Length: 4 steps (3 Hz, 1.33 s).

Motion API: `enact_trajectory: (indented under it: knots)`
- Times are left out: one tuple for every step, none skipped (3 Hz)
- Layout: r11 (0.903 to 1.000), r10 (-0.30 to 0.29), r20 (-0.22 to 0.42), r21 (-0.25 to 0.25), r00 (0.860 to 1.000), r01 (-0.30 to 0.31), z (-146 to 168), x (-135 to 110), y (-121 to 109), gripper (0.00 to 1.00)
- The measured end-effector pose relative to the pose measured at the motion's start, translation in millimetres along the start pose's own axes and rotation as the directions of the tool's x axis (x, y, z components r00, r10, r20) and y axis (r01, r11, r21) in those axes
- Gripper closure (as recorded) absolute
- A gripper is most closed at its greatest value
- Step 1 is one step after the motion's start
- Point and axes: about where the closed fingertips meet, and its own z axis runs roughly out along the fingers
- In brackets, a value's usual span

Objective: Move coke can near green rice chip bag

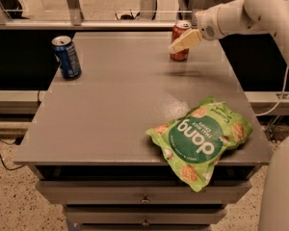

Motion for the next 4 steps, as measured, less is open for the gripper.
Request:
enact_trajectory:
  knots:
    - [0.9989, 0.047, 0.009, 0.003, 0.999, -0.047, 13.3, 7.5, -6.9, 0.00]
    - [0.9953, 0.097, 0.030, -0.008, 0.995, -0.097, 22.5, 12.6, -8.8, 0.17]
    - [0.9917, 0.125, 0.044, -0.037, 0.991, -0.123, 31.0, 9.0, -4.0, 0.40]
    - [0.9886, 0.129, 0.061, -0.086, 0.990, -0.124, 34.1, 1.7, 10.1, 0.64]
